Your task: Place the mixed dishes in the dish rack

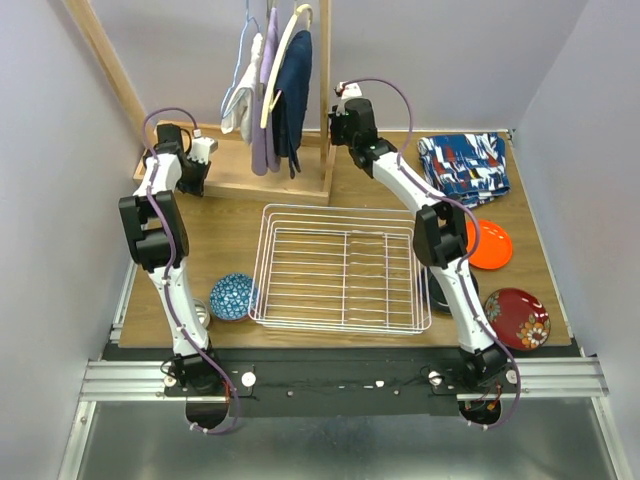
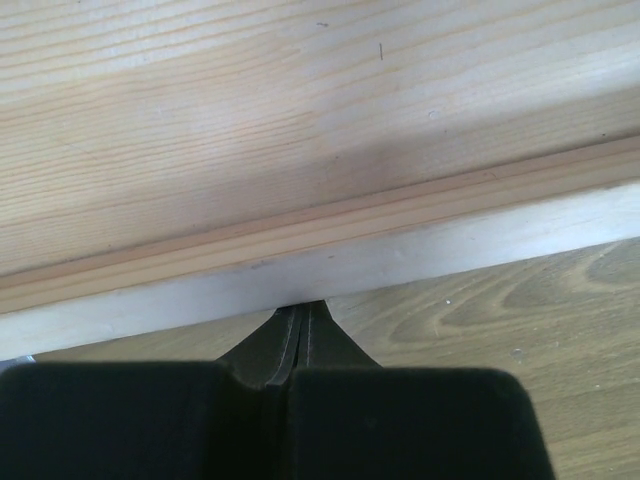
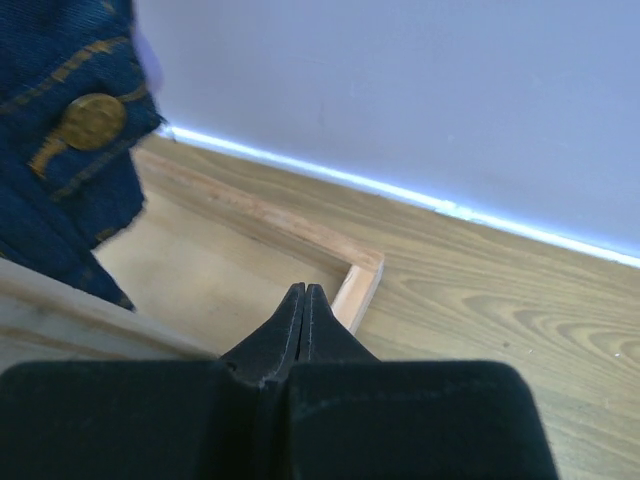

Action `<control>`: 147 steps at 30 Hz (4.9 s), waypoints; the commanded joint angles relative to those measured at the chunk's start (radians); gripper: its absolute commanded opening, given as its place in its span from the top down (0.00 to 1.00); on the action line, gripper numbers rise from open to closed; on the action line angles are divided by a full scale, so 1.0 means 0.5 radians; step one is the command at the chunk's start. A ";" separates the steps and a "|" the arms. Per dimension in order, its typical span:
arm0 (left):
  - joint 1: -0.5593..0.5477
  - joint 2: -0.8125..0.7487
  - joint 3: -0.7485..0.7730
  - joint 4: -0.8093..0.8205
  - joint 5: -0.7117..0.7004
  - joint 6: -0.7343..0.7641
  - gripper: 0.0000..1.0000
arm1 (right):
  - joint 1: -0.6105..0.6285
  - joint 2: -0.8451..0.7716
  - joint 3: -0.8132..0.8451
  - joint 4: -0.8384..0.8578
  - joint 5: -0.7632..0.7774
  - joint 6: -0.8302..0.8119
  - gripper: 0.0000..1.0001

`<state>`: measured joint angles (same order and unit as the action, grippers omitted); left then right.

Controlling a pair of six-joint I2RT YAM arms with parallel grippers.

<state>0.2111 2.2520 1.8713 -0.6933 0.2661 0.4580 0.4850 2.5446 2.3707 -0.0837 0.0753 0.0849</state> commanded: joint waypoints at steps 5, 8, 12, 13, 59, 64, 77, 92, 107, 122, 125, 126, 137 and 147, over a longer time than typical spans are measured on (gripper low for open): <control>-0.137 0.070 0.092 0.046 0.137 -0.002 1.00 | 0.049 0.013 0.027 0.269 0.585 -0.225 0.98; -0.186 0.131 0.147 0.000 0.164 0.017 1.00 | 0.015 -0.168 -0.102 0.174 0.632 -0.207 0.93; -0.229 0.190 0.200 0.021 0.165 -0.014 1.00 | -0.043 -0.453 -0.430 -0.050 0.632 -0.179 0.88; -0.250 0.214 0.263 0.021 0.125 -0.029 1.00 | -0.071 -0.517 -0.486 -0.078 0.623 -0.179 0.87; -0.524 -1.271 -1.120 -0.525 0.674 0.155 0.49 | -0.317 -1.114 -1.125 -1.910 0.122 -0.992 0.31; -0.551 -1.191 -1.095 -0.583 0.680 0.179 0.55 | -0.341 -0.740 -0.711 -1.839 0.279 -1.016 0.36; -0.882 -1.090 -1.040 -0.632 0.710 0.235 0.62 | -0.353 -0.481 -0.446 -1.373 0.579 -1.142 0.30; -0.953 -1.286 -0.825 -1.202 0.557 0.685 0.54 | -0.384 -0.916 -0.483 -1.682 0.184 -0.901 0.13; -0.373 -1.764 -1.361 -0.056 0.239 -0.059 0.49 | 0.217 -1.116 -0.400 -1.848 -0.408 -0.023 0.27; -0.330 -2.136 -1.733 0.193 -0.253 -0.360 0.42 | 0.852 -0.926 -0.401 -1.799 -0.331 0.297 0.31; -0.321 -2.151 -1.693 0.129 -0.226 -0.388 0.42 | 0.923 -0.831 -0.379 -1.796 -0.302 0.391 0.30; -0.300 -2.163 -1.687 0.105 -0.201 -0.391 0.42 | 0.938 -0.804 -0.354 -1.793 -0.262 0.416 0.28; -0.226 -2.332 -1.669 -0.012 -0.109 -0.321 0.42 | 1.030 -0.543 -0.262 -1.799 0.052 0.490 0.37; -0.226 -2.402 -1.702 -0.022 0.020 -0.284 0.42 | 1.089 -0.797 -0.660 -1.854 0.132 0.404 0.75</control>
<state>0.0944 1.0805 1.0210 -0.6903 0.2279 0.2951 1.0115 2.2452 2.1513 -0.9810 0.1104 0.3107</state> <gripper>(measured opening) 0.578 0.300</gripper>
